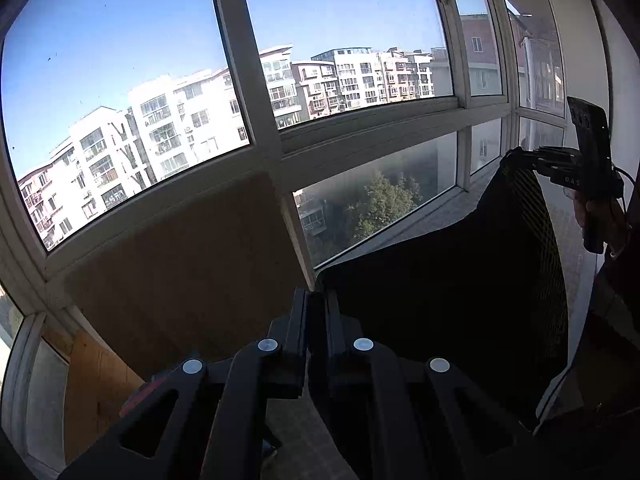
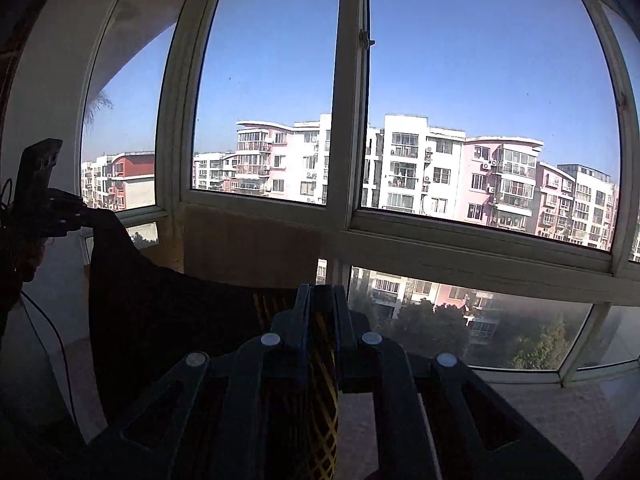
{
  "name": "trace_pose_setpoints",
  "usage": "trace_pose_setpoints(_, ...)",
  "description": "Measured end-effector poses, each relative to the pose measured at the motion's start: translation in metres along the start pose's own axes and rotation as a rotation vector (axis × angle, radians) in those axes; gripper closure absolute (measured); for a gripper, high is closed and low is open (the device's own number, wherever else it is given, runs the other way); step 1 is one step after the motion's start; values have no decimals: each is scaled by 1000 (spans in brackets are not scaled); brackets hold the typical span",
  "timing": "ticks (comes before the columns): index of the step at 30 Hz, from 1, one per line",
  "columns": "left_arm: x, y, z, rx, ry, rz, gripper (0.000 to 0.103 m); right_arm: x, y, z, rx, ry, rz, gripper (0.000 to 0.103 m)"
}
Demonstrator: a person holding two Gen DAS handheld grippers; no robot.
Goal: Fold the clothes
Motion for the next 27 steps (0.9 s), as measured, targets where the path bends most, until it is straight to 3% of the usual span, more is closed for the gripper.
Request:
trace_pose_setpoints(3,-33,-25,93,-13,-122,-43,96,-45,11,78,-33,-121,18,94)
trace_pose_setpoints(9,-123,-68,281,-62,-356,-160,96,-167,31,256,-52,-401,83,94)
trace_pose_setpoints(13,-186,-78,368,-82,-502,-217,91,-259,31,350,-77,-595,64,93)
trace_pose_setpoints(14,-201,-81,384,-75,-540,-230,91,-283,32,369,-85,-667,56,88)
trace_pose_setpoints(16,-218,-93,398,-52,-564,-243,87,-319,38,393,-106,-772,44,82)
trace_pose_setpoints(18,-217,-100,395,-68,-534,-279,83,-337,50,399,-120,-806,51,79)
trace_pose_setpoints(20,-210,-109,389,-90,-494,-314,79,-331,63,390,-94,-777,128,67)
trace_pose_setpoints(22,-202,-120,384,-64,-482,-316,76,-322,76,378,-69,-740,206,58)
trace_pose_setpoints(25,-189,-133,374,-11,-458,-304,77,-307,88,348,-54,-723,256,58)
trace_pose_setpoints(27,-178,-124,360,-70,-431,-326,77,-299,91,328,-41,-719,283,58)
Point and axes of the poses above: each gripper's, at about its wrist camera, not at the fingertips, and z roughly the way its jaws point, y to its right, x to its top, the point moved 7 cm from there along z, roughly the way its jaws point, and after that the axes turned 7 degrees about -x, right-handed, at the moved point
